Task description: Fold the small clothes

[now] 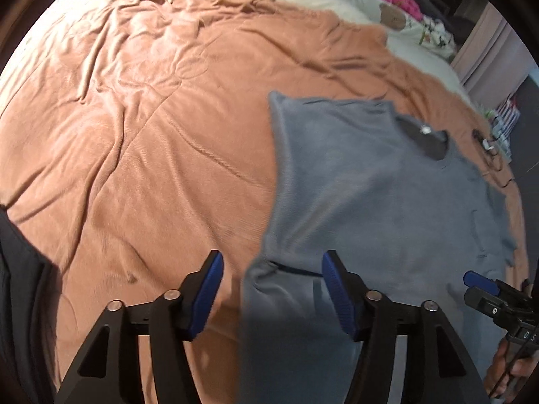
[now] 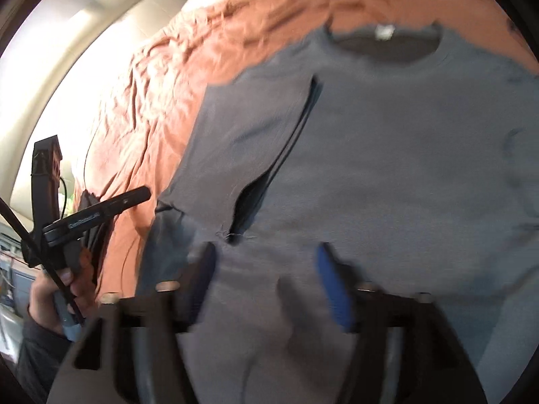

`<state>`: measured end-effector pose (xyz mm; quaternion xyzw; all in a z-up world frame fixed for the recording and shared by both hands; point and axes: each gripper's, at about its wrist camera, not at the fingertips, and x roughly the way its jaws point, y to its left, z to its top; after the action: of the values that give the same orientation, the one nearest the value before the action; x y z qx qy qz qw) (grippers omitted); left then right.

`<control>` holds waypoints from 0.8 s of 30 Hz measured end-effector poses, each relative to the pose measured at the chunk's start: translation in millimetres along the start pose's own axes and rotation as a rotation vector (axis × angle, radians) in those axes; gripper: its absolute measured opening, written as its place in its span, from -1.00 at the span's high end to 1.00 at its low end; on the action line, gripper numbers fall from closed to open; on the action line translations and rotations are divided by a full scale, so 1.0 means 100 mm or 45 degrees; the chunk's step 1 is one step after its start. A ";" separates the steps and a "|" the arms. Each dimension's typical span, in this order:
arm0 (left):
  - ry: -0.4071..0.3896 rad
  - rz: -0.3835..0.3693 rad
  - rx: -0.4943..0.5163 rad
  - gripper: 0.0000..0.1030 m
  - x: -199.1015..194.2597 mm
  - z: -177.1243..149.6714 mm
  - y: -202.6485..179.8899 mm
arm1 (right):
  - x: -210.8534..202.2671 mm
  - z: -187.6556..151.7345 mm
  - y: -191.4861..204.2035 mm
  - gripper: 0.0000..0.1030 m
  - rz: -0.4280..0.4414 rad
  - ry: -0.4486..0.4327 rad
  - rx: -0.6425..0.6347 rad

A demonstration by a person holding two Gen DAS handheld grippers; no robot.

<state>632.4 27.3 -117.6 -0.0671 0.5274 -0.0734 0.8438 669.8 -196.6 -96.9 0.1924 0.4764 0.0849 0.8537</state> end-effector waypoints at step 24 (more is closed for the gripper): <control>-0.282 -0.092 0.030 -0.66 -1.54 -0.66 -0.76 | -2.13 -1.42 0.38 -0.37 -0.335 -0.566 -0.185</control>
<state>502.5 -19.5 3.4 -0.0840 0.4274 -0.1021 0.8943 437.5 -197.2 17.8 0.0809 0.2909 -0.0373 0.9526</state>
